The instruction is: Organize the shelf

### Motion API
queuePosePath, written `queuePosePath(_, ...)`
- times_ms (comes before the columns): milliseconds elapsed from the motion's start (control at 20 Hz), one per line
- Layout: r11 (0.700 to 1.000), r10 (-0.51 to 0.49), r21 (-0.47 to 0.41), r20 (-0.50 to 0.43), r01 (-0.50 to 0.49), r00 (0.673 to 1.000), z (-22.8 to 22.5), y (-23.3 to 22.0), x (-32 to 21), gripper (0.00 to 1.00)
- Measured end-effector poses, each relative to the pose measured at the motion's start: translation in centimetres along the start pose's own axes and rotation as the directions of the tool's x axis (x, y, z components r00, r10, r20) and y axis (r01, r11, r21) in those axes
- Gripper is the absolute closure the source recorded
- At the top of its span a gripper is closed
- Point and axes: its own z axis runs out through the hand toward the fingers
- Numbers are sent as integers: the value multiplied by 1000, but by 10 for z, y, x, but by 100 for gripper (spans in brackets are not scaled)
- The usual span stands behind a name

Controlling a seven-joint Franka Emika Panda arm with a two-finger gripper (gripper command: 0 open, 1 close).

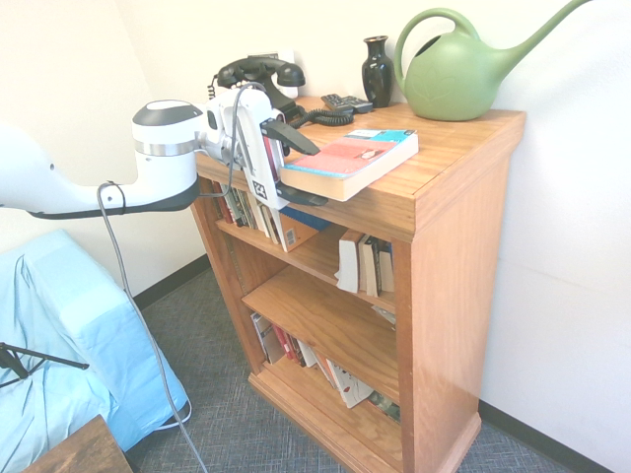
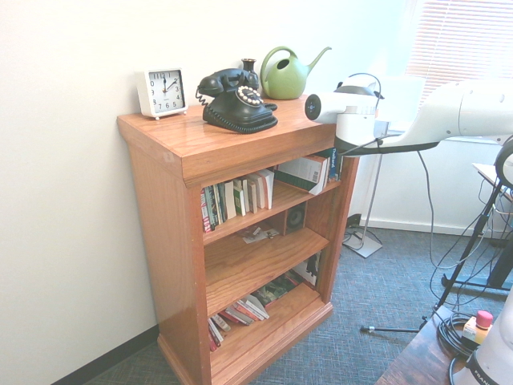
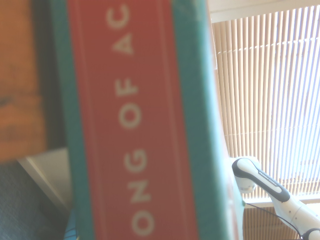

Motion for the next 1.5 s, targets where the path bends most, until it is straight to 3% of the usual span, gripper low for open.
queuePosePath(50, 1000, 1, 1, 0, -1, 1000, 0, -1, 1, 100)
queuePosePath(1500, 995, -100, 24, 18, 99, 995, -7, -15, -5, 100)
